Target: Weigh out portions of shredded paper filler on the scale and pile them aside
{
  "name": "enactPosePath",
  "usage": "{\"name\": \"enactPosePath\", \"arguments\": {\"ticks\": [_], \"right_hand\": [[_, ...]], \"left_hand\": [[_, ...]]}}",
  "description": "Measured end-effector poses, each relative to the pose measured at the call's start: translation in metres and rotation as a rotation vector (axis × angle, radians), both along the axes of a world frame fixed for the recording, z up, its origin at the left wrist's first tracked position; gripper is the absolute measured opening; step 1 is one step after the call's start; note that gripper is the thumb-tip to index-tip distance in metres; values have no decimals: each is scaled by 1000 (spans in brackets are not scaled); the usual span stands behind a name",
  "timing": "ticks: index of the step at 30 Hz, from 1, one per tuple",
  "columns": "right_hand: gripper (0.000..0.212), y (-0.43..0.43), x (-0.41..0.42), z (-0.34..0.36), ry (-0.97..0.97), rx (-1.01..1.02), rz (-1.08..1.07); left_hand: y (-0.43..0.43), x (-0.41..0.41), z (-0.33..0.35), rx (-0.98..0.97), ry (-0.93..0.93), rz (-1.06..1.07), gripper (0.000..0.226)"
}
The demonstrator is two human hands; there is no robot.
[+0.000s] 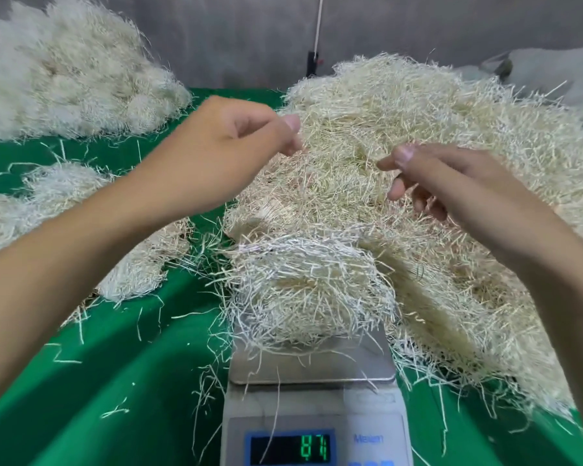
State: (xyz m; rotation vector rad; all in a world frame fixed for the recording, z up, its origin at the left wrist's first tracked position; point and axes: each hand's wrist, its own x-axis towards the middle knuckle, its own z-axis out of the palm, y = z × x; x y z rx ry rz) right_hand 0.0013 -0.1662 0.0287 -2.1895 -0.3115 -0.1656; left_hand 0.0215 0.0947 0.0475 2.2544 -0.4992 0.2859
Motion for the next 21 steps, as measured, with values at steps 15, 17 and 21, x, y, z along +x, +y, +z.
{"name": "enactPosePath", "arguments": {"ticks": [15, 17, 21], "right_hand": [[38, 1, 77, -28, -184, -452, -61], [65, 8, 103, -38, -115, -755, -6], [37, 26, 137, -58, -89, -934, 94]], "left_hand": [[0, 61, -6, -86, 15, 74, 15], [-3, 76, -13, -26, 45, 88, 13], [-2, 95, -27, 42, 72, 102, 19]]}}
